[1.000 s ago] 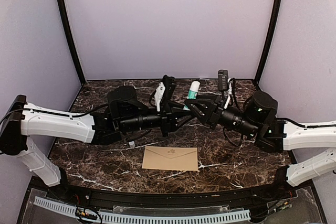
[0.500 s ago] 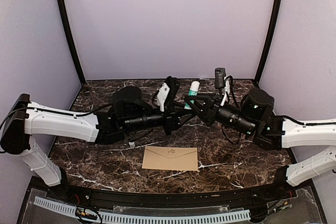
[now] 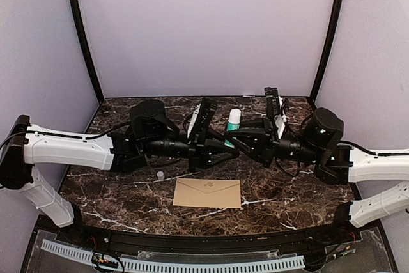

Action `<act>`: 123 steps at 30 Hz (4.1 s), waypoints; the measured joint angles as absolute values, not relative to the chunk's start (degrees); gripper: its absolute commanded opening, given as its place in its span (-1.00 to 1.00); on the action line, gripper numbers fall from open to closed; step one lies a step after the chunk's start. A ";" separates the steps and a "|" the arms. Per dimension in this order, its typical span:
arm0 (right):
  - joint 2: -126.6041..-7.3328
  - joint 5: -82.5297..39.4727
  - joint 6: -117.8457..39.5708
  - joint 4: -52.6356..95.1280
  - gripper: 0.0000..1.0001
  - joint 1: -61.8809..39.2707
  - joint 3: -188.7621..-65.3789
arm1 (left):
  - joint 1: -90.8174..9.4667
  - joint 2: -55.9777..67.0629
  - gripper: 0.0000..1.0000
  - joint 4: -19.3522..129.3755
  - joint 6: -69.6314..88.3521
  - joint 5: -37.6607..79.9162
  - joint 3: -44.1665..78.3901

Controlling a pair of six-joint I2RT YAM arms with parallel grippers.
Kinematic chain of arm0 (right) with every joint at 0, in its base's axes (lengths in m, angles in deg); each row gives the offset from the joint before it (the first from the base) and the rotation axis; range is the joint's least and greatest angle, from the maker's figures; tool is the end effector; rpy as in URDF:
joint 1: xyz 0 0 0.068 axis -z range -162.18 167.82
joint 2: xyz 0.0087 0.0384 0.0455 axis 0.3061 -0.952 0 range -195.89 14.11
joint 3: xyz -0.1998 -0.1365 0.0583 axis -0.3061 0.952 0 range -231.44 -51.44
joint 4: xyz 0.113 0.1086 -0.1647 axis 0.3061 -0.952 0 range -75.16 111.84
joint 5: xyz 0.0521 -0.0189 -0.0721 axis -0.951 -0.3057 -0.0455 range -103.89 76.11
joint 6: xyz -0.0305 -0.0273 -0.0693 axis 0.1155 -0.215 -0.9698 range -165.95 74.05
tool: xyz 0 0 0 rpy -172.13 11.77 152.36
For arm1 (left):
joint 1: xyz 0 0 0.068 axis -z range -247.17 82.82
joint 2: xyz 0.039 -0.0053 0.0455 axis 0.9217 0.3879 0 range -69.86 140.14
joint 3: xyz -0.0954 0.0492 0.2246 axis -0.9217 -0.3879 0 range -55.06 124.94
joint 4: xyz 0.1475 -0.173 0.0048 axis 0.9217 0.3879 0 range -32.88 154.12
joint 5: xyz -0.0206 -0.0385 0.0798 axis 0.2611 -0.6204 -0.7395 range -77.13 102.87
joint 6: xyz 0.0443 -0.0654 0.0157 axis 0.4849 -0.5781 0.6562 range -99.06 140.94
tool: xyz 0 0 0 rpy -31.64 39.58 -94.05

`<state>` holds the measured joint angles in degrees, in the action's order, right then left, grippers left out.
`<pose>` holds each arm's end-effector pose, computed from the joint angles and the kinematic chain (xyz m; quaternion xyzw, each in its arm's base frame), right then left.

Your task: Place the letter into the envelope and seal it

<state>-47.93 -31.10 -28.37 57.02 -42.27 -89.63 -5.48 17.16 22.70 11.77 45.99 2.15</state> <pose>0.1119 0.2359 0.3231 -0.3350 0.5422 0.5535 0.5362 0.1324 -0.3262 0.3115 0.4755 0.4903 -0.5659 0.4619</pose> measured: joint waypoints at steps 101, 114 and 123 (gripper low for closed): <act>-54.16 -6.86 -22.44 45.57 -0.89 -40.31 -98.81 | -4.52 20.68 -0.96 37.74 14.46 12.16 12.40; -52.13 -20.30 -28.06 45.26 -1.00 -39.69 -98.00 | -5.33 16.66 -0.95 35.77 14.09 24.22 7.95; -48.87 -39.84 -30.49 46.46 -0.75 -39.10 -97.04 | -5.68 13.90 -0.95 29.70 11.81 45.95 4.40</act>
<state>-48.87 -39.84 -30.49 46.46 -39.10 -97.04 -5.68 13.90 29.70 11.81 45.95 4.40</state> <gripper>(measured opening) 0.186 0.224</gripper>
